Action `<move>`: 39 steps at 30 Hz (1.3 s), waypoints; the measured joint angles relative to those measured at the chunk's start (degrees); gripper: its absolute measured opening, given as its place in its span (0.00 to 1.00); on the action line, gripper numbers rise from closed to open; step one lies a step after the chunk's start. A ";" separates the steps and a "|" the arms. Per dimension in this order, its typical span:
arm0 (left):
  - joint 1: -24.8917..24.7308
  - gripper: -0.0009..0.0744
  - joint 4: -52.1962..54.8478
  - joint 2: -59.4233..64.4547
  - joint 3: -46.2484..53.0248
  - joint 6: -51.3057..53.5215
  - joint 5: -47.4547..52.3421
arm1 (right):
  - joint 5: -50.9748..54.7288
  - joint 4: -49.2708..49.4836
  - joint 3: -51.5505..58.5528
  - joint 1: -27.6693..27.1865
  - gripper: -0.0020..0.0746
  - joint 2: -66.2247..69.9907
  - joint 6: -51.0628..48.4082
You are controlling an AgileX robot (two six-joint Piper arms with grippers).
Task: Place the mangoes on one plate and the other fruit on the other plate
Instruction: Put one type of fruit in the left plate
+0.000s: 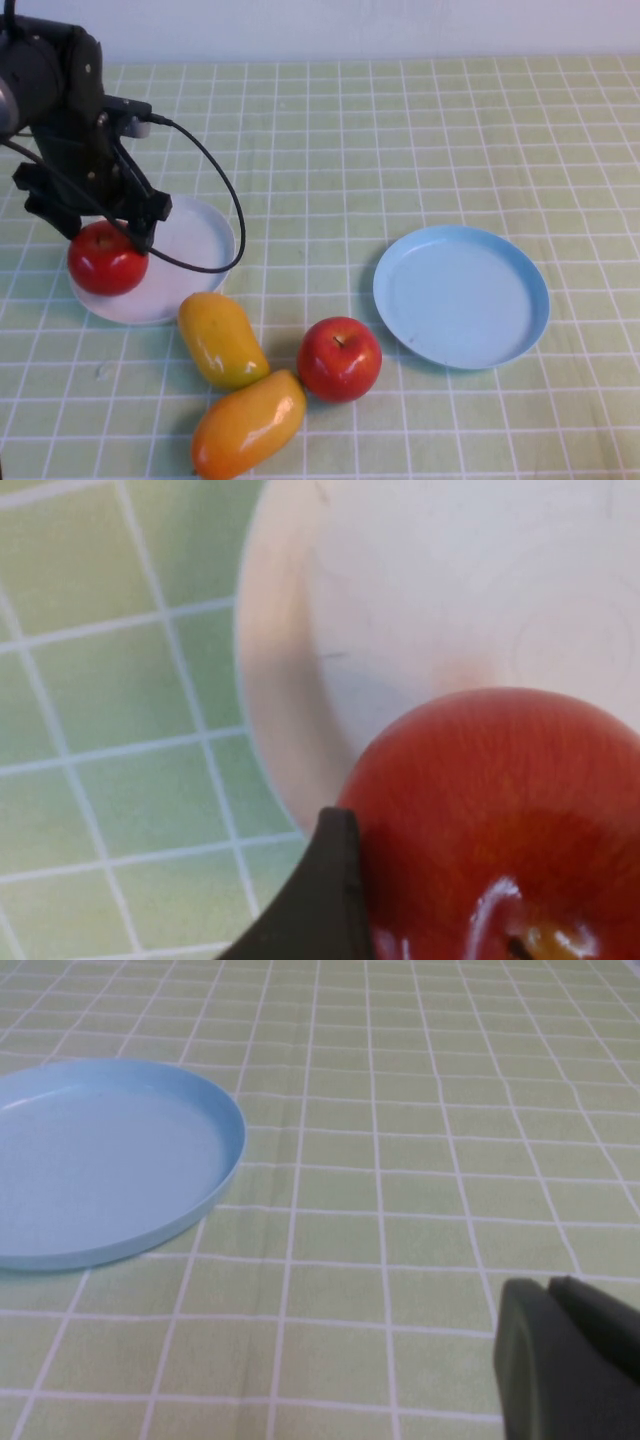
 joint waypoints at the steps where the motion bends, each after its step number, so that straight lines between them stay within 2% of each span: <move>1: 0.00 0.90 0.29 0.00 -1.08 0.00 0.90 | 0.00 0.00 0.00 0.00 0.00 0.00 0.00; 11: 0.39 0.90 -2.98 -1.08 -4.63 -0.04 1.84 | 0.00 0.00 0.00 0.00 0.00 0.00 0.00; 19: 1.12 0.90 -4.34 -1.81 -3.55 -0.09 -4.35 | 0.00 1.39 0.00 0.00 0.00 0.00 0.00; 23: 1.01 0.90 -0.55 -1.70 -2.55 -0.53 -4.00 | 0.00 2.84 0.00 0.00 0.01 0.00 0.00; 24: 1.01 0.90 -0.96 -1.81 -2.25 0.53 -4.75 | 0.00 3.21 0.00 0.00 0.00 0.00 0.00; 29: 0.44 0.90 -0.78 -2.64 -1.05 18.69 -11.34 | 0.00 3.67 0.00 0.00 0.01 0.00 0.00; 32: 0.44 0.90 -0.78 -2.74 -0.91 22.21 -11.61 | 0.00 3.67 0.00 0.00 0.01 0.00 0.00; 34: 0.44 0.90 -1.26 -2.74 -0.91 18.09 -10.40 | 0.00 3.67 0.00 0.00 0.01 0.00 0.00; 37: 0.44 0.90 -3.24 -2.74 -0.91 1.74 -7.35 | 0.00 3.67 0.00 0.00 0.01 0.00 0.00; 39: 0.44 0.90 -3.77 -2.74 -0.91 -2.08 -6.39 | 0.00 3.67 0.00 0.00 0.01 0.00 0.00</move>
